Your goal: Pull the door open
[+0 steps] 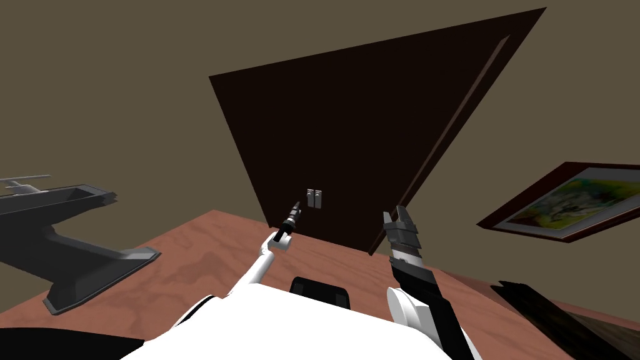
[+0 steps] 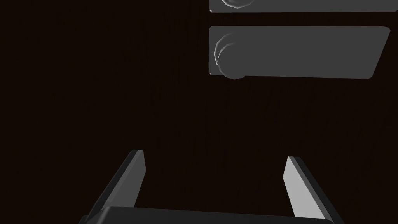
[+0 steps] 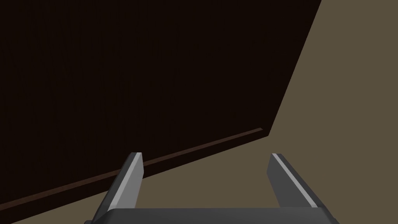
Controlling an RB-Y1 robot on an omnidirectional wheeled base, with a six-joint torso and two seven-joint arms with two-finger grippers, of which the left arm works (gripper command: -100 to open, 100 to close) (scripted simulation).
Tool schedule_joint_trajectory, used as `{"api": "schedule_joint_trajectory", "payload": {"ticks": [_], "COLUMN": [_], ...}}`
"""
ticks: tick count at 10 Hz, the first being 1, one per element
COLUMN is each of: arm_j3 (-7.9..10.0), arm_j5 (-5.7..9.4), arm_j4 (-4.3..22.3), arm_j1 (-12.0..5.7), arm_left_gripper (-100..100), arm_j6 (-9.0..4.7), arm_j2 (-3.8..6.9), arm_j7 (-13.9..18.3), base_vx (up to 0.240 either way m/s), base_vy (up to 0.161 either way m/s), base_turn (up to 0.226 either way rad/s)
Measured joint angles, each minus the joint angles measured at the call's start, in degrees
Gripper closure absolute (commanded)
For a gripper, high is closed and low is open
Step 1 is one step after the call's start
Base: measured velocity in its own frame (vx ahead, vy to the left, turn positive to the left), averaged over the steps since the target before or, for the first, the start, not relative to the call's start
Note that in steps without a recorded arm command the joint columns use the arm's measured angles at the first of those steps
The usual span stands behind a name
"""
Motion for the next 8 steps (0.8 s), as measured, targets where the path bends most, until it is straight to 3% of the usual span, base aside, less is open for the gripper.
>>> {"api": "schedule_joint_trajectory", "payload": {"ticks": [2, 4, 5, 7, 8], "arm_j3": [-0.05, -0.15, 0.49, 2.21, 2.66], "arm_j5": [0.26, 0.36, 0.64, 1.34, 1.51], "arm_j4": [2.88, 3.93, 4.8, 4.25, 5.58], "arm_j1": [-1.63, -2.31, -1.98, -0.04, -0.06], "arm_left_gripper": [-100, -100, -100, -100, -100], "arm_j6": [0.02, 0.24, -0.07, 0.69, 0.14], "arm_j2": [0.14, 0.1, 1.12, 3.64, 4.19], "arm_j7": [0.38, 0.53, 0.81, 1.66, 1.84], "base_vx": [0.13, 0.006, -0.085, -0.066, -0.039], "base_vy": [-0.017, 0.009, 0.045, 0.032, 0.015], "base_turn": [-0.072, 0.032, 0.093, 0.027, 0.01]}}
